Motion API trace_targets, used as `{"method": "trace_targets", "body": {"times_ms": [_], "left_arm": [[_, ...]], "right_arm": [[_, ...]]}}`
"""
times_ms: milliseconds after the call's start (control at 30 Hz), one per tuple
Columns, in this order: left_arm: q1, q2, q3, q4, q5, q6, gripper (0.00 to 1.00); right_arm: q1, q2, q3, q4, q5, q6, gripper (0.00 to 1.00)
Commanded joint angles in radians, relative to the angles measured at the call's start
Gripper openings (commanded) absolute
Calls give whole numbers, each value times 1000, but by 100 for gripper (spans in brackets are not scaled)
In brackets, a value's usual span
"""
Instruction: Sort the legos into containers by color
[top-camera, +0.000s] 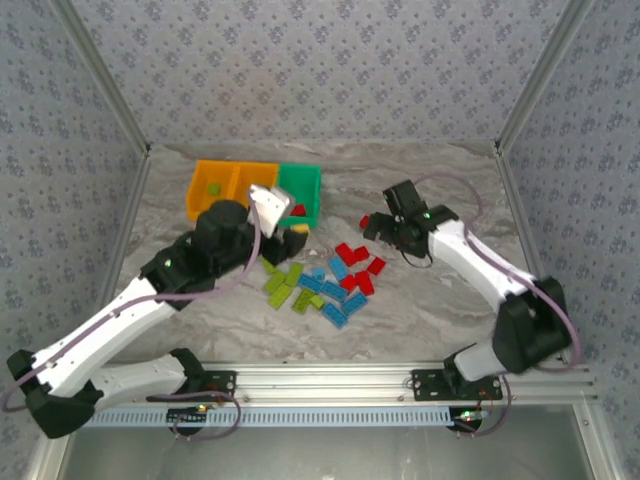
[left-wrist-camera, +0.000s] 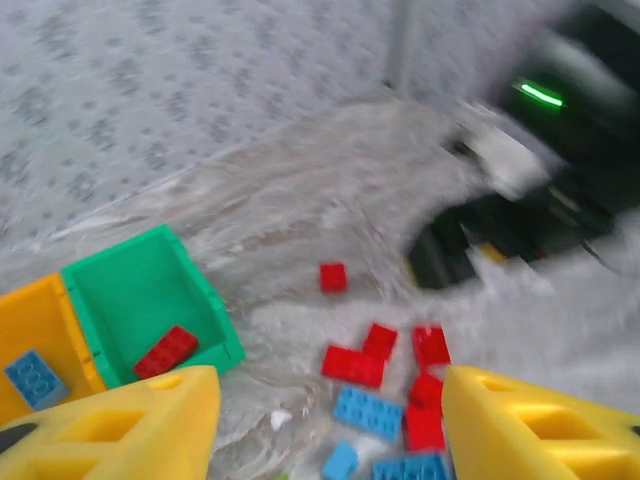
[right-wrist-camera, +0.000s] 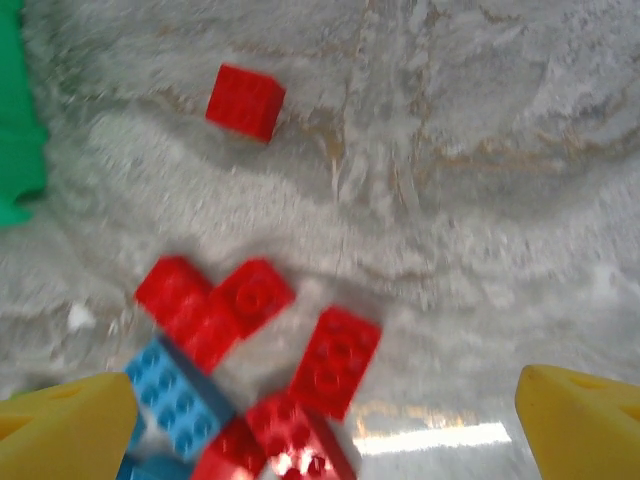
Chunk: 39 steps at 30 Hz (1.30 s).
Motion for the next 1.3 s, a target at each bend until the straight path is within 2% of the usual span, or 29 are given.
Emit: {"method": "trace_targets", "body": {"times_ms": [0,33,133,200,367,500,700,800,867,1033,1167,1267], "left_arm": [[-99,-39,-37,-206,-75,184,67],[-118,-56,-55,-233,-53,215,70],[-152,-111,-112,-300,57,288,89],[-178,-142,-145,-313,68,304,99],[-197,-196,-185,-321,51,291,99],[-197,-219,-217,-305,46,292,99],[-197,-241,-241,-315,9,303,99],[-196,-248,-247,-310,5,305,99],[-197,-249,-249,-307,-7,306,99],[-197,-263,-249,-292,-65,288,99],[-196,-302,-240,-255,-221,220,99],[-196,-349,-232,-220,-337,171,99]], "right_arm": [[-11,147,151,20,21,-7,100],[-11,200,186,15,33,-6,100],[-18,326,256,30,58,2,97],[-25,396,309,21,61,13,92],[-27,546,407,44,11,-9,85],[-30,616,462,33,30,-10,79],[-35,665,492,8,26,-26,54],[-36,645,474,3,22,-27,38],[-35,603,453,10,35,-35,32],[-22,421,406,10,68,-79,30],[71,240,337,108,87,-204,32],[148,197,348,164,83,-280,32]]}}
